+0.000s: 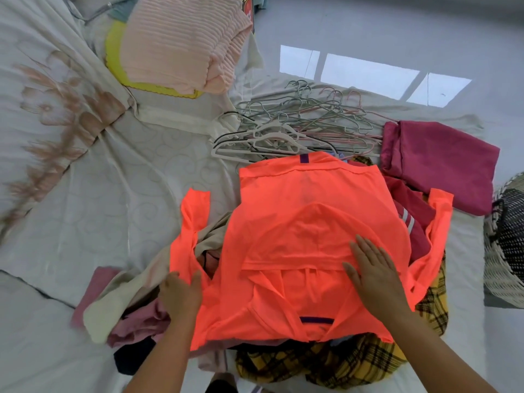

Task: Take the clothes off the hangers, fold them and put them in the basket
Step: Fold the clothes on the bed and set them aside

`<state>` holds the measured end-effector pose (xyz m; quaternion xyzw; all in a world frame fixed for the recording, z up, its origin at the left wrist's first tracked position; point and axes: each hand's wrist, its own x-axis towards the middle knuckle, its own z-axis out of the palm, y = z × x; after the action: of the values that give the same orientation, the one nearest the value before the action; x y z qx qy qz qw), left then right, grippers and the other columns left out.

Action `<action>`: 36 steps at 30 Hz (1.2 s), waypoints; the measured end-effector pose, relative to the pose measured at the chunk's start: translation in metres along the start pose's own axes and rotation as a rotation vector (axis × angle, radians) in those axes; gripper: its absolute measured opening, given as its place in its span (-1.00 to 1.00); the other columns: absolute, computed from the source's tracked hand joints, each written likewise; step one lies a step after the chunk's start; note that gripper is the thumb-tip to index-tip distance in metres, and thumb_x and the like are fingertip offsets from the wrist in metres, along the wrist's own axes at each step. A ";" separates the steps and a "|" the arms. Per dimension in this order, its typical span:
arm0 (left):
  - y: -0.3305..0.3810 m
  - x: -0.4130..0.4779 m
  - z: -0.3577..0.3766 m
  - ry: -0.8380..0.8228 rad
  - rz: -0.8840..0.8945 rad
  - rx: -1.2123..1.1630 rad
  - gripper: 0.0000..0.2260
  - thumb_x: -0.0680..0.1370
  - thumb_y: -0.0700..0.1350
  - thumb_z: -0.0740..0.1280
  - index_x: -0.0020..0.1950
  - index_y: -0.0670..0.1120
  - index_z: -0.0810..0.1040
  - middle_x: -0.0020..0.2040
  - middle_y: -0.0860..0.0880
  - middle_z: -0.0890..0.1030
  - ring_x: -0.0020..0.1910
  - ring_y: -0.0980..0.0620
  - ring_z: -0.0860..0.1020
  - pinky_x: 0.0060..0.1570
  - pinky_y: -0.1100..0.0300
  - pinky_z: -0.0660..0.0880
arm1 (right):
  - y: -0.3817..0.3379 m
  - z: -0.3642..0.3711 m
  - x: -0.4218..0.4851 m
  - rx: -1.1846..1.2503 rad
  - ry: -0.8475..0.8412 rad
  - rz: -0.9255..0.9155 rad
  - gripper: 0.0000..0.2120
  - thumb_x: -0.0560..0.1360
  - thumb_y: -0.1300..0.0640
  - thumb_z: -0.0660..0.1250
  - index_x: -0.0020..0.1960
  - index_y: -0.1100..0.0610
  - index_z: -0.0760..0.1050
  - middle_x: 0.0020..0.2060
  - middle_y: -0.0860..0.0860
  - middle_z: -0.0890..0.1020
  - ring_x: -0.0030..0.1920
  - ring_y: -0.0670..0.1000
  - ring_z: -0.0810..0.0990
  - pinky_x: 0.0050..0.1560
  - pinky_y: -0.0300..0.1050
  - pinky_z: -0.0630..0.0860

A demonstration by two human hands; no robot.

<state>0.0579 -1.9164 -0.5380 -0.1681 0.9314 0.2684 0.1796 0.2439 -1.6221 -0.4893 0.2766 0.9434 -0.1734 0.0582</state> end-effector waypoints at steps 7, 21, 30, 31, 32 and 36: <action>-0.041 0.036 -0.005 -0.184 -0.330 -0.196 -0.45 0.51 0.02 0.35 0.28 -0.40 0.39 0.21 -0.39 0.49 0.19 -0.32 0.47 0.15 -0.02 0.41 | -0.079 0.024 0.012 0.259 -0.014 -0.255 -0.32 0.59 -0.23 -0.22 0.40 0.19 0.35 0.39 0.05 0.36 0.40 -0.03 0.27 0.36 -0.31 0.04; 0.034 0.003 -0.058 -0.374 -0.056 -1.035 -0.85 0.54 -0.25 0.27 0.08 -0.15 0.56 -0.01 -0.10 0.66 -0.09 -0.03 0.58 -0.06 0.12 0.55 | -0.106 0.014 0.013 0.936 -0.247 0.161 -0.66 0.62 0.11 0.11 0.36 0.15 0.39 0.29 -0.02 0.45 0.31 -0.11 0.37 0.28 -0.29 0.24; 0.130 -0.129 -0.011 -1.028 0.881 -0.060 -0.64 0.51 -0.02 0.37 0.23 -0.17 0.54 0.18 -0.08 0.55 -0.09 0.29 0.48 -0.02 0.42 0.36 | -0.054 -0.018 0.027 1.822 -0.233 0.642 -0.36 0.48 -0.28 0.05 -0.16 0.22 0.67 -0.16 0.14 0.69 -0.16 0.06 0.68 -0.18 -0.07 0.64; 0.118 -0.128 -0.005 -0.946 0.863 -0.022 -0.55 0.48 0.12 0.33 0.22 -0.16 0.54 0.17 -0.09 0.54 -0.01 0.15 0.50 0.05 0.32 0.38 | -0.045 -0.017 0.023 1.814 -0.269 0.676 -0.36 0.47 -0.28 0.06 -0.17 0.23 0.67 -0.15 0.16 0.69 -0.14 0.08 0.68 -0.17 -0.02 0.63; 0.102 -0.123 -0.002 -0.800 0.841 0.003 -0.44 0.42 0.25 0.25 0.21 -0.15 0.54 0.14 -0.08 0.53 0.04 0.06 0.49 0.11 0.22 0.39 | -0.040 -0.016 0.020 1.804 -0.302 0.706 -0.39 0.47 -0.26 0.09 -0.16 0.23 0.67 -0.15 0.18 0.68 -0.14 0.10 0.68 -0.16 -0.01 0.62; 0.035 -0.100 0.004 -0.421 0.799 0.162 -0.31 0.31 0.39 0.19 0.28 -0.03 0.46 0.13 0.08 0.44 0.14 0.09 0.38 0.17 0.10 0.33 | -0.035 -0.008 0.013 1.725 -0.327 0.732 -0.34 0.11 -0.17 0.58 0.04 0.25 0.60 -0.07 0.19 0.68 -0.04 0.10 0.65 0.03 0.04 0.59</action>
<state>0.1331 -1.8643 -0.4834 0.2770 0.8844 0.2711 0.2598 0.2138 -1.6401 -0.4739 0.4748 0.3251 -0.8177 0.0162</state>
